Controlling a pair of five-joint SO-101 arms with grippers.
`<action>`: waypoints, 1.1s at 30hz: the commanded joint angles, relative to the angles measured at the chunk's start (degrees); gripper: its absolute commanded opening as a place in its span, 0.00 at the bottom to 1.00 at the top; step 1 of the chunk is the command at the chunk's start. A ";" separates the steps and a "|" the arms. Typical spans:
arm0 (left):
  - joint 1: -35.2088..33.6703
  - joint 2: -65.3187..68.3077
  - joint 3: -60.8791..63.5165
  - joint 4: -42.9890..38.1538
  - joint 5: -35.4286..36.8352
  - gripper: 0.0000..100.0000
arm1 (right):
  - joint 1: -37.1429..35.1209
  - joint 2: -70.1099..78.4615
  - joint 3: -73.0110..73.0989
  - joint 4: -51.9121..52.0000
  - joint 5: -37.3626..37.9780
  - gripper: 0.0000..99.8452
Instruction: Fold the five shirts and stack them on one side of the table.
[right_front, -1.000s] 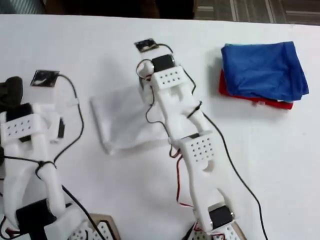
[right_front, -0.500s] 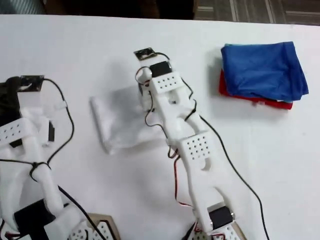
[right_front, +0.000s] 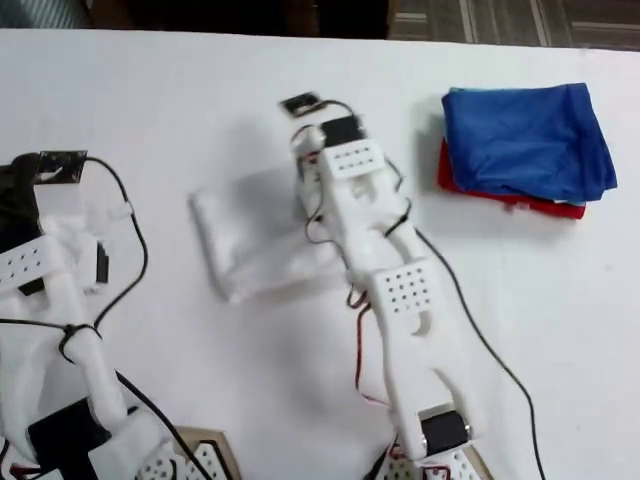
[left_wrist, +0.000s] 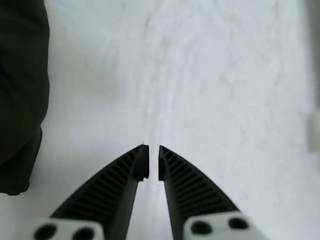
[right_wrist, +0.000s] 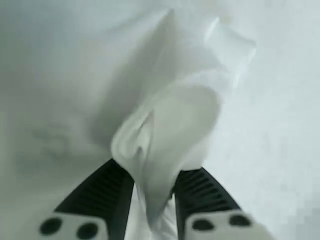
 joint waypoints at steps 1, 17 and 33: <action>-0.26 -2.37 -0.31 -0.97 -0.09 0.06 | 6.64 -10.15 -3.08 1.36 4.75 0.02; -0.09 -2.29 -0.40 -0.97 -0.09 0.06 | 23.60 -33.98 2.02 0.92 31.30 0.02; -0.09 -2.11 -0.22 -0.62 -0.09 0.06 | 41.27 -20.35 4.57 -24.48 42.29 0.02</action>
